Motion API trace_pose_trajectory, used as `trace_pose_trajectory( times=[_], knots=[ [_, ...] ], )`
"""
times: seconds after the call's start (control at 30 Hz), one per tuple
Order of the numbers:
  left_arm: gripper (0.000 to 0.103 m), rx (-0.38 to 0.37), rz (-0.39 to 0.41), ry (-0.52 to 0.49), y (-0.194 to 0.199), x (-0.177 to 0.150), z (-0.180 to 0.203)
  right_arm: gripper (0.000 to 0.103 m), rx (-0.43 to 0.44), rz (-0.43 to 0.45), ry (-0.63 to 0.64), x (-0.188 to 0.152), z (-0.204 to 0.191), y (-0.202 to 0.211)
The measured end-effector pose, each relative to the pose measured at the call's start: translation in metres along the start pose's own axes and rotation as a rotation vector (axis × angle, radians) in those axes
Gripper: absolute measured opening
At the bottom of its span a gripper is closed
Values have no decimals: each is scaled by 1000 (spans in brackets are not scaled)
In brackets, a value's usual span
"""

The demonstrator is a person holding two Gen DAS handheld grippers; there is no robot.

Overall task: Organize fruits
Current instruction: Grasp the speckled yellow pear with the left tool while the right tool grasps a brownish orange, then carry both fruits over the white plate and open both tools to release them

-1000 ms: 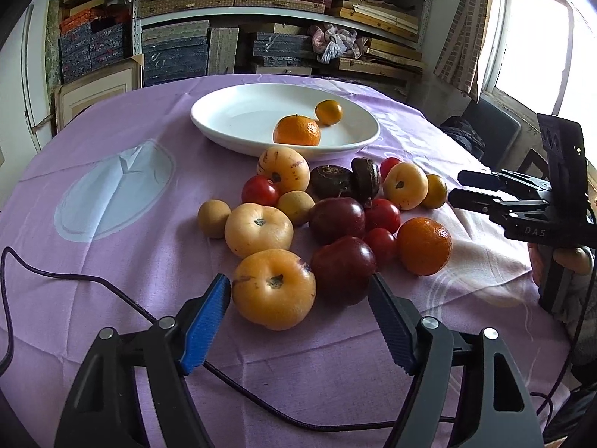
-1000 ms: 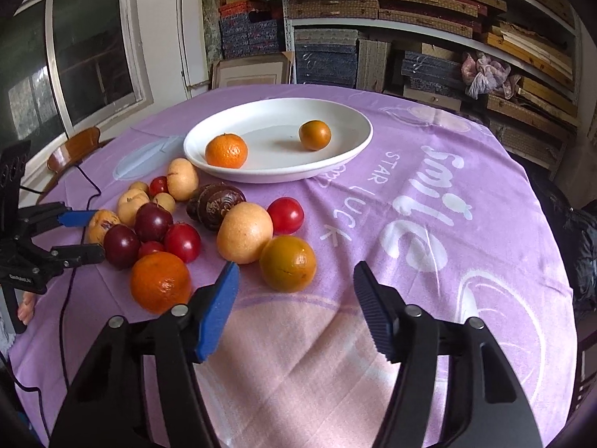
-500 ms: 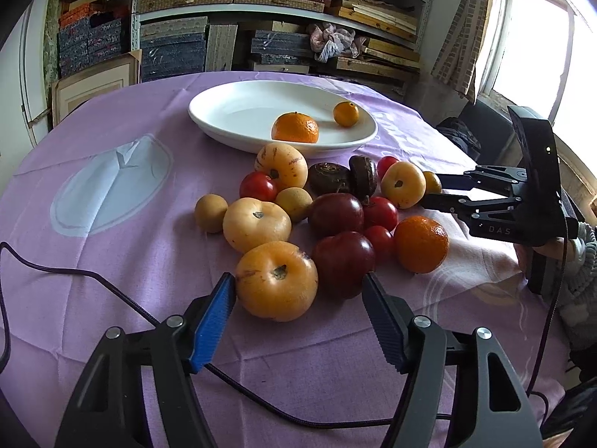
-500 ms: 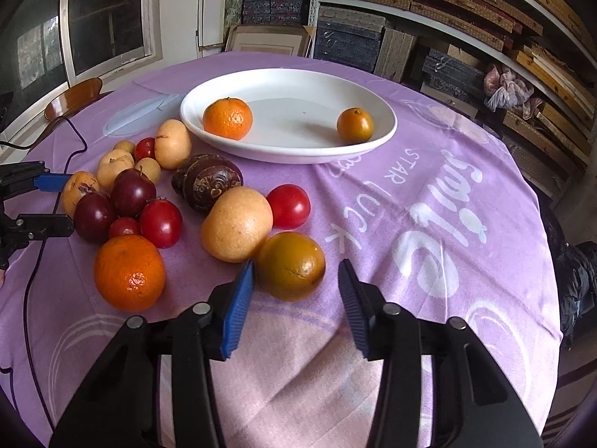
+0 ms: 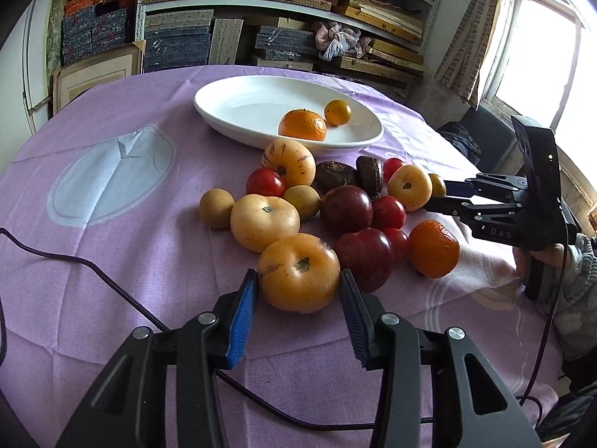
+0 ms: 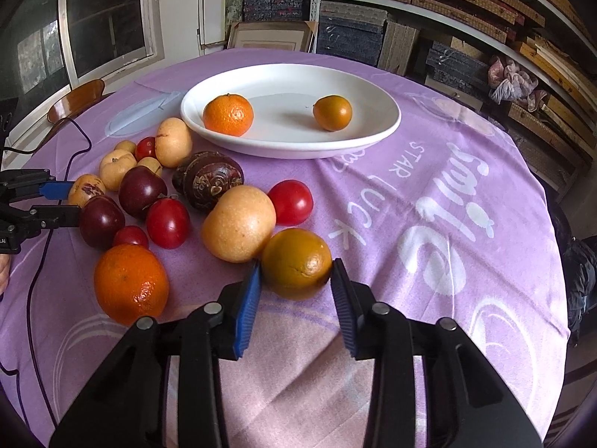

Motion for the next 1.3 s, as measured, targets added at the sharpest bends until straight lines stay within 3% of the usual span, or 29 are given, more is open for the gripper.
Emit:
trace_pose_trajectory(
  times=[0.17, 0.53, 0.6, 0.63, 0.67, 0.83, 0.93, 0.97, 1.17, 1.23, 1.3],
  knots=[
    [44, -6, 56, -21, 11, 1, 3, 37, 12, 45, -78, -5, 16, 9],
    [43, -25, 127, 15, 29, 10, -3, 37, -10, 80, -94, -7, 13, 22],
    [32, -30, 135, 21, 32, 15, -3, 37, -11, 88, -98, -7, 12, 25],
    [20, -39, 131, 27, 32, 19, -4, 37, -12, 92, -101, -6, 13, 27],
    [19, -49, 129, 42, 32, 25, -6, 37, -13, 97, -107, -5, 13, 28],
    [21, -18, 52, -1, 19, 19, -4, 37, 7, 97, -116, -7, 14, 28],
    [51, 7, 59, -26, 22, 3, -3, 37, 23, 103, -121, -6, 15, 27],
    [55, 17, 60, -31, 21, 1, -3, 37, 26, 104, -122, -6, 15, 27],
    [53, 57, 17, -78, 1, -1, 6, 37, 24, 105, -127, -5, 15, 28],
    [45, 63, 12, -60, -1, 1, 3, 37, 24, 108, -128, -6, 16, 29],
    [45, 45, 11, -31, 0, 2, -3, 37, 23, 109, -129, -5, 17, 29]
  ],
)
Point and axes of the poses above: each gripper's, at about its wrist camera, not at the fingertips, and y roughly against the way its jaws point, z to its right, x to its top, the point moved 3 cm from there along -y, roughly the way its jaws point, and after that the axes turned 15 degrees about y, right-handed, at the moved point
